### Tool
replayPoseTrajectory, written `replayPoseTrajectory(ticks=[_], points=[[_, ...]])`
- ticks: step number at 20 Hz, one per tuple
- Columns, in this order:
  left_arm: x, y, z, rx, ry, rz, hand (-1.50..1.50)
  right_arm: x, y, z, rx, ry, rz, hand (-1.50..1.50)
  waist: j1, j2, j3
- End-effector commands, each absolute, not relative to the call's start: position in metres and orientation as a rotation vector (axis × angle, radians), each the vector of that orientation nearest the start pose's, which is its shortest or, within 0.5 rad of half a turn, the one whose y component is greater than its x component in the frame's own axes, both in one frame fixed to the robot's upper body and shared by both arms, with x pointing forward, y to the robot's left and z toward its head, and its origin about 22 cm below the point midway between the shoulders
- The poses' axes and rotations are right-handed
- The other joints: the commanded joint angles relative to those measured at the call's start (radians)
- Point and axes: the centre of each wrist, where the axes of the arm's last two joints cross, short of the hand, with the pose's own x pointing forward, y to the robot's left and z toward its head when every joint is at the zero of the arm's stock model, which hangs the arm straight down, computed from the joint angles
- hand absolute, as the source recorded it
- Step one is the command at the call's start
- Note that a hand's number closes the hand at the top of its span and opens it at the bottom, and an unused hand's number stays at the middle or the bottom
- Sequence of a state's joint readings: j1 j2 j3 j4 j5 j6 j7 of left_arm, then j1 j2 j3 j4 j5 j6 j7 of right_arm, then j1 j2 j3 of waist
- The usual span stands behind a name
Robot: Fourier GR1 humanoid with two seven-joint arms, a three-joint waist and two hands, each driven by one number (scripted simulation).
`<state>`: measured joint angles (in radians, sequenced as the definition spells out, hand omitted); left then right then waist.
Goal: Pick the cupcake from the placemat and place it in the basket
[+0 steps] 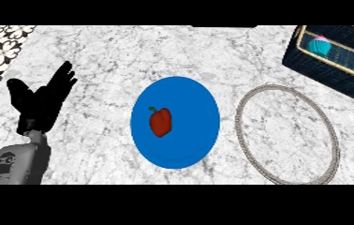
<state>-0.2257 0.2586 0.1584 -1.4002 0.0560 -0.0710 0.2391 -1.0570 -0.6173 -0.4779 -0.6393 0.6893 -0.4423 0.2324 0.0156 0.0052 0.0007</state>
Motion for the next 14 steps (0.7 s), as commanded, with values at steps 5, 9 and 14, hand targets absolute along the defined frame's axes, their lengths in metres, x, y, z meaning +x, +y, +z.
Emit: replayPoseTrajectory(ticks=[5, 9, 14], points=[[0.293, 0.301, 0.042, 0.185, -1.386, -0.079, 0.00, 0.390, -0.447, 0.257, -1.175, -1.518, -0.688, -1.50, -0.016, -0.007, 0.001], [0.292, 0.315, 0.029, 0.205, -1.371, -0.050, 0.00, 0.346, -0.494, 0.271, -1.112, -1.539, -0.693, -1.50, -0.039, -0.009, -0.001], [0.286, 0.319, 0.036, 0.205, -1.369, -0.060, 0.00, 0.288, -0.542, 0.243, -1.065, -1.483, -0.617, -1.50, -0.040, -0.011, 0.000]])
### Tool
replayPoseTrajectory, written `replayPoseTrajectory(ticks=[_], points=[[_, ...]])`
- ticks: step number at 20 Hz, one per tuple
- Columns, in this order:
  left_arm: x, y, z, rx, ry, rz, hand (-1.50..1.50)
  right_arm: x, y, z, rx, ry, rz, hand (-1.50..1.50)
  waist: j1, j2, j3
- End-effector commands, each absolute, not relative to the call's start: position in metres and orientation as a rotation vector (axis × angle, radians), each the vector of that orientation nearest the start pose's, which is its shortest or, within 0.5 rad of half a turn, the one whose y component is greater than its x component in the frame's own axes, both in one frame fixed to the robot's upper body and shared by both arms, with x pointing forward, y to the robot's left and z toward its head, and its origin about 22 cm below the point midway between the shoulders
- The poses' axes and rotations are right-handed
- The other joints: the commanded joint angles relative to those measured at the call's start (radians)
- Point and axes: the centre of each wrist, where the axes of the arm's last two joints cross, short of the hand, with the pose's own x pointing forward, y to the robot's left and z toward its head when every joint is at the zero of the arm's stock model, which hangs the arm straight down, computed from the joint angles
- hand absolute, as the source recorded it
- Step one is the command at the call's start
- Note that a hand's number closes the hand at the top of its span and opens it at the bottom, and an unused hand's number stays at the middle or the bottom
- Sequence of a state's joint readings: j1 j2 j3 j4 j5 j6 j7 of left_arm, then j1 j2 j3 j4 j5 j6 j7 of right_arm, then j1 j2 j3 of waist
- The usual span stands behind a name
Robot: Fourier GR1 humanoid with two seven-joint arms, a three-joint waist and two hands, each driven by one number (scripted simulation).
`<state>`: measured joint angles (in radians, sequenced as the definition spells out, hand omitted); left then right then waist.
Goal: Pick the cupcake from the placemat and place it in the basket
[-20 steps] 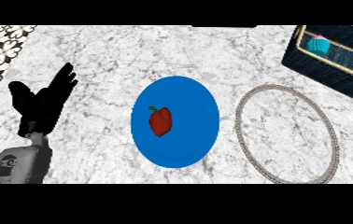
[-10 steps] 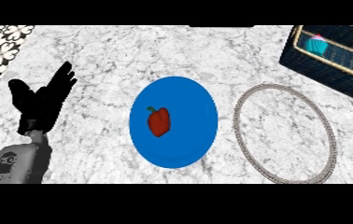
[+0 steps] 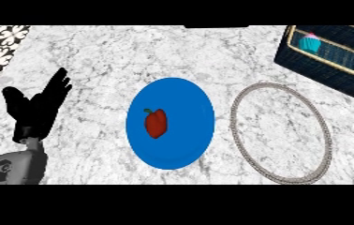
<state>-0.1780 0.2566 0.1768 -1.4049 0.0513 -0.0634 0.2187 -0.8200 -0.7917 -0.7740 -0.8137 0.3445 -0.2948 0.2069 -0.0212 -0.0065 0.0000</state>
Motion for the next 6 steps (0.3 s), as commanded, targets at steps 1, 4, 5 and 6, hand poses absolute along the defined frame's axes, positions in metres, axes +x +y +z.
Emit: replayPoseTrajectory(ticks=[1, 4, 5, 6], points=[[0.295, 0.325, 0.046, 0.212, -1.370, -0.045, 0.00, 0.283, -0.544, 0.246, -1.040, -1.481, -0.542, -1.50, -0.006, 0.001, 0.000], [0.285, 0.341, 0.051, 0.227, -1.382, -0.055, 0.00, 0.240, -0.574, 0.241, -1.006, -1.475, -0.513, -1.50, -0.007, 0.000, 0.001], [0.288, 0.319, 0.046, 0.195, -1.386, -0.046, 0.00, 0.222, -0.591, 0.232, -1.002, -1.488, -0.497, -1.50, -0.008, 0.002, 0.002], [0.276, 0.336, 0.026, 0.199, -1.383, -0.062, 0.00, 0.223, -0.582, 0.256, -1.000, -1.475, -0.474, -1.50, 0.002, 0.002, -0.001]])
